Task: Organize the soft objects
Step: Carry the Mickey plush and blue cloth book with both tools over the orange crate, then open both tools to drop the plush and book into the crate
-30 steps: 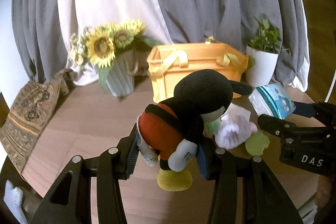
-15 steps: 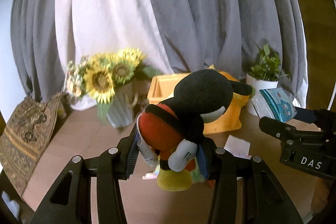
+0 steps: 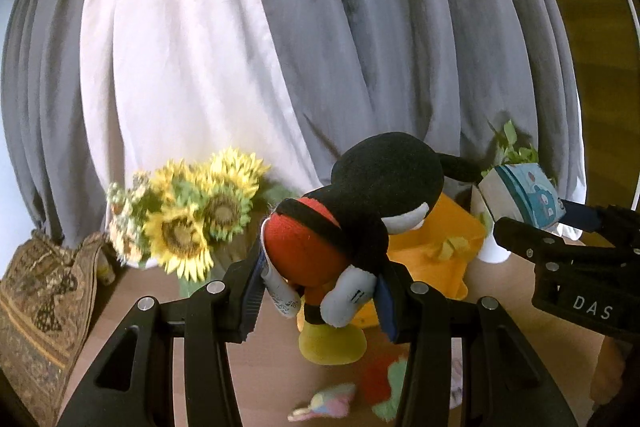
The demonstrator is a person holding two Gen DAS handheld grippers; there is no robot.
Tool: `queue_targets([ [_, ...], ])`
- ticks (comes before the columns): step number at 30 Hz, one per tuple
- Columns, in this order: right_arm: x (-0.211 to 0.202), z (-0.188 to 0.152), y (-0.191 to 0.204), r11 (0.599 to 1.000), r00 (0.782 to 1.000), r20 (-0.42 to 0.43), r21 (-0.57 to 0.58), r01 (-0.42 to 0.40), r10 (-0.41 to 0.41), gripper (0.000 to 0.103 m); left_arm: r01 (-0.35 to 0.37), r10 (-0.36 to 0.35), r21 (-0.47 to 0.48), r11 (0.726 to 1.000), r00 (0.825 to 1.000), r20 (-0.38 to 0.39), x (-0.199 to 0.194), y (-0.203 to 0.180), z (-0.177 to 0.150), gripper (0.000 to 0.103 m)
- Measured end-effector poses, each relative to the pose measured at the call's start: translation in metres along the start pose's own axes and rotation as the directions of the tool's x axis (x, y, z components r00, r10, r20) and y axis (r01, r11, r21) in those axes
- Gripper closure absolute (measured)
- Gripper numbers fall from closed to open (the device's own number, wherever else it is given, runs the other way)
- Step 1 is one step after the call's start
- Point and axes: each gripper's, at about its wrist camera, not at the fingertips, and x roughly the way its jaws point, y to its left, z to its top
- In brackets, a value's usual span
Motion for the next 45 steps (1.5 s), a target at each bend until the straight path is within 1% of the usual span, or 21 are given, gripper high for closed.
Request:
queue_targets([
  [4,0.01,0.013,0.003,1.0,1.0,0.018,0.001,0.001,-0.001,0.03,0.02,-0.02,0.012,1.0,1.0,0.018,0.017,0.004,0.012,0.057],
  [7,0.017,0.022,0.003,1.0,0.999,0.042,-0.006,0.021,-0.021,0.03,0.032,-0.032,0.024,0.999,0.999,0.015,0.03,0.003,0.019,0.057],
  [11,0.029,0.033,0.002,0.999,0.997,0.06,-0.019,0.04,-0.039,0.03,0.041,-0.043,0.049,0.998,0.999,0.03,0.051,0.001,0.028,0.057],
  [19,0.063,0.05,-0.005,0.997,0.996,0.061,-0.02,0.069,-0.067,0.03,0.065,-0.066,0.068,0.996,0.998,0.014,0.102,-0.004,0.042,0.056],
  [23,0.089,0.056,-0.012,0.997,0.996,0.037,-0.014,0.077,-0.077,0.03,0.072,-0.072,0.074,0.995,0.997,-0.006,0.127,-0.008,0.044,0.056],
  [30,0.129,0.056,-0.023,0.996,0.996,-0.009,-0.013,0.091,-0.091,0.03,0.083,-0.078,0.078,0.993,0.995,-0.058,0.172,-0.014,0.036,0.056],
  [38,0.171,0.048,-0.032,0.996,0.993,-0.076,-0.007,0.09,-0.09,0.029,0.092,-0.081,0.093,0.991,0.989,-0.121,0.215,-0.019,0.024,0.056],
  [43,0.194,0.042,-0.036,0.996,0.988,-0.12,-0.006,0.093,-0.093,0.03,0.094,-0.078,0.101,0.99,0.985,-0.154,0.237,-0.022,0.011,0.056],
  [45,0.203,0.039,-0.037,0.996,0.986,-0.138,-0.003,0.089,-0.089,0.03,0.097,-0.079,0.102,0.99,0.983,-0.168,0.244,-0.025,0.011,0.056],
])
